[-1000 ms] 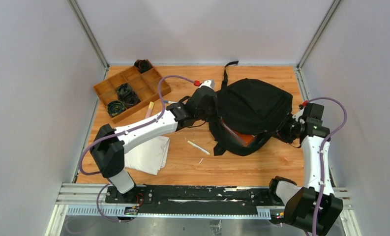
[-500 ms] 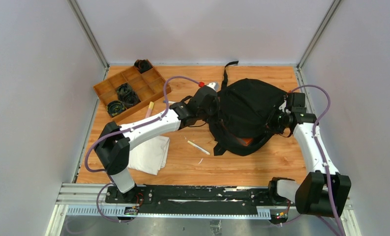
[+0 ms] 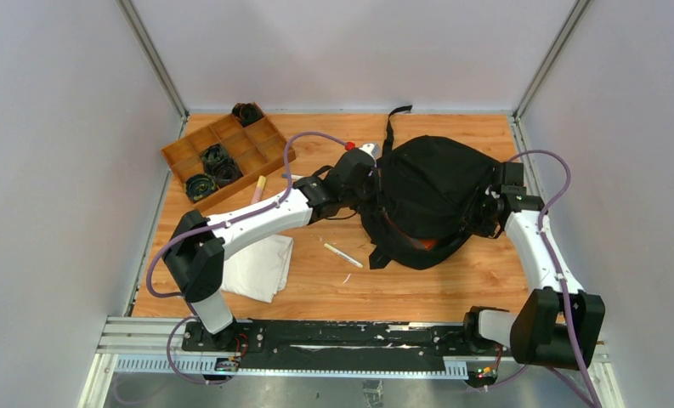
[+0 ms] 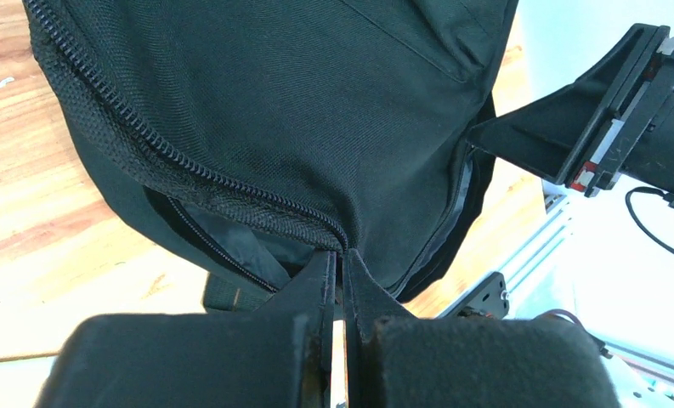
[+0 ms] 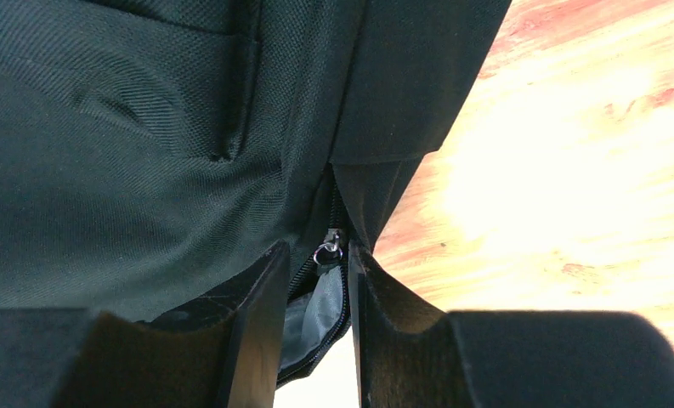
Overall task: Pack the student bag
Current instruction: Zip the student bag at the center of the board.
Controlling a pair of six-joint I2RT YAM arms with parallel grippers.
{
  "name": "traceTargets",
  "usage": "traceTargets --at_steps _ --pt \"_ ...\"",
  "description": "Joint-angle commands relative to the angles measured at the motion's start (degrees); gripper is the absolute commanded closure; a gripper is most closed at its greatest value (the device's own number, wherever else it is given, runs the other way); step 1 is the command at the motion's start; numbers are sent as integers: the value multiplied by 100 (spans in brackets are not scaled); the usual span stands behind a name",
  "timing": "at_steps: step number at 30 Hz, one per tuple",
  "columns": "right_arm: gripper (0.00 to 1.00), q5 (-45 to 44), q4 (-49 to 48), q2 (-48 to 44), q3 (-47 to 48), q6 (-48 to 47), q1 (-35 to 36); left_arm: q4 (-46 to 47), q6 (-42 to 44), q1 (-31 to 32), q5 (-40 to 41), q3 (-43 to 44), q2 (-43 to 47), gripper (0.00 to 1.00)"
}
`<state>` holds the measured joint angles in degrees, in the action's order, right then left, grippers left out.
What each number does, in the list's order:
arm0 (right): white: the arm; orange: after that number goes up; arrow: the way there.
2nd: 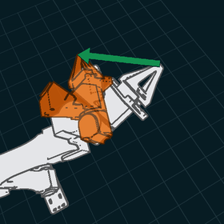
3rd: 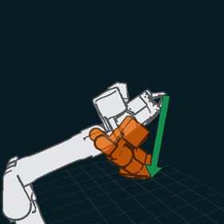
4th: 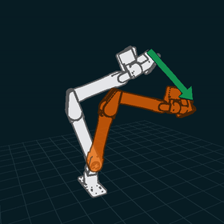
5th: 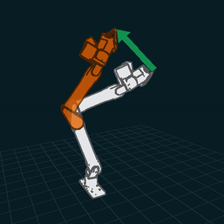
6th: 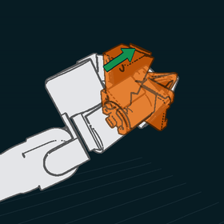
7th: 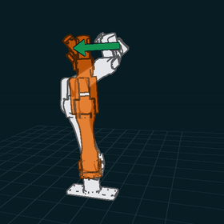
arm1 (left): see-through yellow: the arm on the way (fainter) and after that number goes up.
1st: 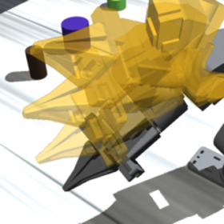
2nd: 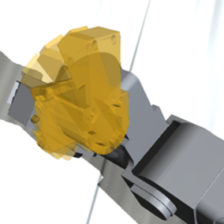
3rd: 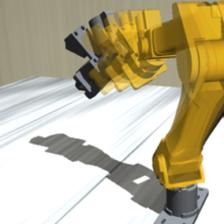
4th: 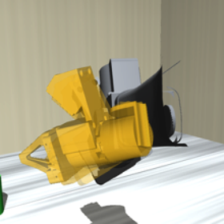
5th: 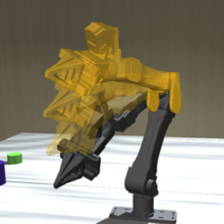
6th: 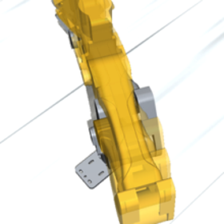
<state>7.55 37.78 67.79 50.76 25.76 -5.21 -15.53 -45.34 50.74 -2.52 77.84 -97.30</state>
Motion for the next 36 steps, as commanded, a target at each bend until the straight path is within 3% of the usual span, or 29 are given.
traceTargets --at_steps 1,8,16,25,30,36 --pt "64 -308 115 59 -93 -52 64 230 107 -20 -115 135 43 100" --pt "73 -125 20 198 -174 13 64 244 87 -20 -208 102 14 100" --pt "73 508 -18 -302 -653 146 75 290 42 -20 -309 70 -30 100" --pt "75 510 -111 -237 -945 53 73 401 -29 -20 -499 64 -116 100" --pt "70 400 -384 -11 -979 52 73 400 -35 -20 -504 49 -108 100" --pt "74 243 -905 44 -986 56 73 423 -44 -20 -559 40 -131 100"
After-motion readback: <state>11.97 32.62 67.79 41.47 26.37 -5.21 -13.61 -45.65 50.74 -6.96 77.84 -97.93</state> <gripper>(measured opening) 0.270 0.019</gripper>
